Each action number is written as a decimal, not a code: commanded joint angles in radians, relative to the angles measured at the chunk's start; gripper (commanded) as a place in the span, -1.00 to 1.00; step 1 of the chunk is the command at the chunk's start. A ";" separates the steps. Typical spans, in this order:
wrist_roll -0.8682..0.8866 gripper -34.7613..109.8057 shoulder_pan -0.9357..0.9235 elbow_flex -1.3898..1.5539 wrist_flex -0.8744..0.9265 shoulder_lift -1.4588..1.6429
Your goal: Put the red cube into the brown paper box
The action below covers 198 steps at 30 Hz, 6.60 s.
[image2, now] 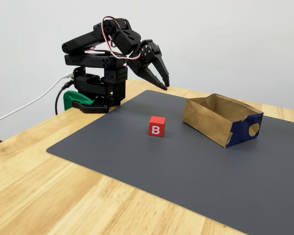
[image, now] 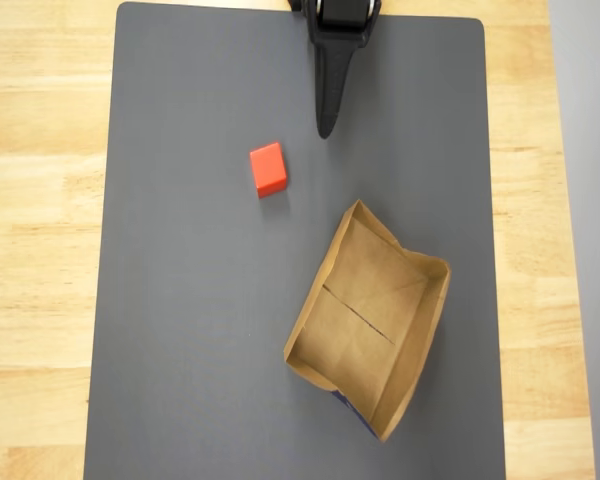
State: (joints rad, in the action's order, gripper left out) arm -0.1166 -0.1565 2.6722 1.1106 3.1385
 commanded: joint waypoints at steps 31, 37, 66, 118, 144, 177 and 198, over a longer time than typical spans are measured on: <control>-0.006 -0.51 -0.012 0.000 -0.005 0.005; -0.011 -0.48 -0.011 0.000 -0.005 0.005; -0.011 -0.52 -0.008 -0.002 -0.005 0.002; 0.569 -0.14 -0.331 -0.606 0.206 -1.029; 0.265 0.00 -0.310 -0.750 0.179 -1.358; -0.819 0.04 -0.445 -0.607 0.072 -1.318; -0.854 -0.04 -0.374 -0.704 0.106 -1.502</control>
State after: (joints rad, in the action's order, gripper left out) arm -0.9465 -0.5277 2.0080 1.1904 1.6582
